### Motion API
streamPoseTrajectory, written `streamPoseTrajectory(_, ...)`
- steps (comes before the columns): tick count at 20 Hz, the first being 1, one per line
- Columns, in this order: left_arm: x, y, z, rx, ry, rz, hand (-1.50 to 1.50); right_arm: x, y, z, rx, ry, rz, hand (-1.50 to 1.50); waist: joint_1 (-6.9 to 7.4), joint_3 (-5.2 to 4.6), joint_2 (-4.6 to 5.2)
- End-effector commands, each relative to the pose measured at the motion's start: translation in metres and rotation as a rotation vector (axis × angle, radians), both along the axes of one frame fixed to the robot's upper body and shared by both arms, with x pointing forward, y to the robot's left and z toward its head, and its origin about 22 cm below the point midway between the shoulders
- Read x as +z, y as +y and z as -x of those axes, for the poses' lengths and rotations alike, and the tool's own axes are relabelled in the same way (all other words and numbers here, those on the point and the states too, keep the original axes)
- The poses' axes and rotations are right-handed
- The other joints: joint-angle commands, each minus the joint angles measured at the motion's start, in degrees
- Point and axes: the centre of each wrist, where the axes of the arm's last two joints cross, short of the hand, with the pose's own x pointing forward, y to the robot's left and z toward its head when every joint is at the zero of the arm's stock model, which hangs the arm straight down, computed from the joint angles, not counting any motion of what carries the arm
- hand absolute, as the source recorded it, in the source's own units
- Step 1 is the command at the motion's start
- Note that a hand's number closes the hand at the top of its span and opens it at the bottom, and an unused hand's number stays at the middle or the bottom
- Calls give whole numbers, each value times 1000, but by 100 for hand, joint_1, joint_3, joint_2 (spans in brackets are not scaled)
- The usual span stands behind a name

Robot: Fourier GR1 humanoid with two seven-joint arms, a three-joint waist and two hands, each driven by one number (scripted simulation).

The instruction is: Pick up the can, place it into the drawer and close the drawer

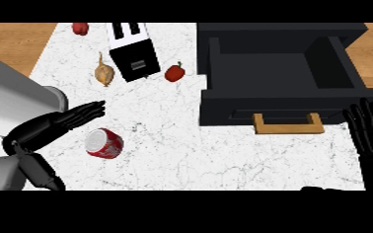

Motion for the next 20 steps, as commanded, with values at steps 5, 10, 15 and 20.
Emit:
streamPoseTrajectory(5,-15,13,-11,-95,-12,83,-150,4,-2,-1,1,-6,15,-150,-47,-6,14)
streamPoseTrajectory(10,-38,-3,-12,-104,1,57,-150,0,-5,-3,9,-18,-3,-150,-101,-10,29)
streamPoseTrajectory(15,-54,4,-11,-89,8,38,-150,-4,1,-12,-3,-24,11,-150,-66,-8,37)
streamPoseTrajectory(20,-60,6,-15,-80,2,23,-150,9,1,4,-4,-5,-5,-150,-140,-9,17)
